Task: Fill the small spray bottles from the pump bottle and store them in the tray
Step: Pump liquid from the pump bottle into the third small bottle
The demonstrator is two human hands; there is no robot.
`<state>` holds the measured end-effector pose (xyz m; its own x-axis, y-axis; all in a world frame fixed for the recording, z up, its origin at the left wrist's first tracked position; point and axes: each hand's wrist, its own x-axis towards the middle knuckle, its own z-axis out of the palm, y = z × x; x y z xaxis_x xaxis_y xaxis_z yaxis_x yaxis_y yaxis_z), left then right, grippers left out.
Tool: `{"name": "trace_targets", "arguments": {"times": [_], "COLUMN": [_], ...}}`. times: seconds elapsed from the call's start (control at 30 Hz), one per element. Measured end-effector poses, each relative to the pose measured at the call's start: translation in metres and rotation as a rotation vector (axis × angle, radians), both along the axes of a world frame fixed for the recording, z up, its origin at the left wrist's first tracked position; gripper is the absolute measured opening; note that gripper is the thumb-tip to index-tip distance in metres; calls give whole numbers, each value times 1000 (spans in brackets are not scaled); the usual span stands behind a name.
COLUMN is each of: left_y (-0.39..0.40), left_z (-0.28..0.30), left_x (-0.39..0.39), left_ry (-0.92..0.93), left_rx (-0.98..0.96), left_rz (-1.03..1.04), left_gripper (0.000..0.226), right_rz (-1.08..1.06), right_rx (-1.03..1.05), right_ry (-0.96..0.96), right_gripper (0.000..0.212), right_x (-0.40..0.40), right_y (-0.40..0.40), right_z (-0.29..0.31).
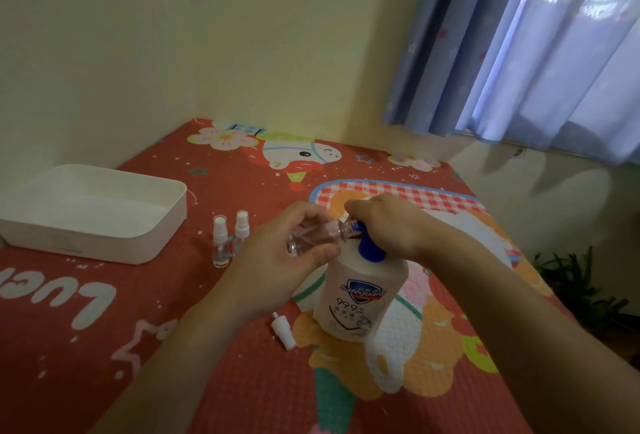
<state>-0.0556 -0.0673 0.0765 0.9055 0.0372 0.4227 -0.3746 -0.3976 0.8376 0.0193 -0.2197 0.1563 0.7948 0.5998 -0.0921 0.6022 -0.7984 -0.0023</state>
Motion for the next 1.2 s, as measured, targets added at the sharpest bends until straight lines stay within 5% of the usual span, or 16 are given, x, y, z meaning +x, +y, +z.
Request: {"name": "trace_targets", "arguments": {"times": [0.17,0.37,0.77,1.03,1.2], "left_y": [0,-1,0,-1,-1], "left_z": [2,13,5,0,7], "left_x": [-2,-5,-2,-1,-4], "left_ry": [18,1,19,28,18], "left_rx": [17,27,-1,3,4], "left_rz": [6,6,1,11,3], "left_gripper": [25,22,23,25,24], "right_rz": [-95,-282,-1,-32,-153], "right_rx": [58,363,16,29,179], "right_ry": [106,498,25,20,214], "right_gripper": [12,29,16,13,15], "right_x": [-9,-13,-5,-1,-5], "right_y": [1,-4,-1,-1,-2], "right_z": [10,25,4,0,10]}}
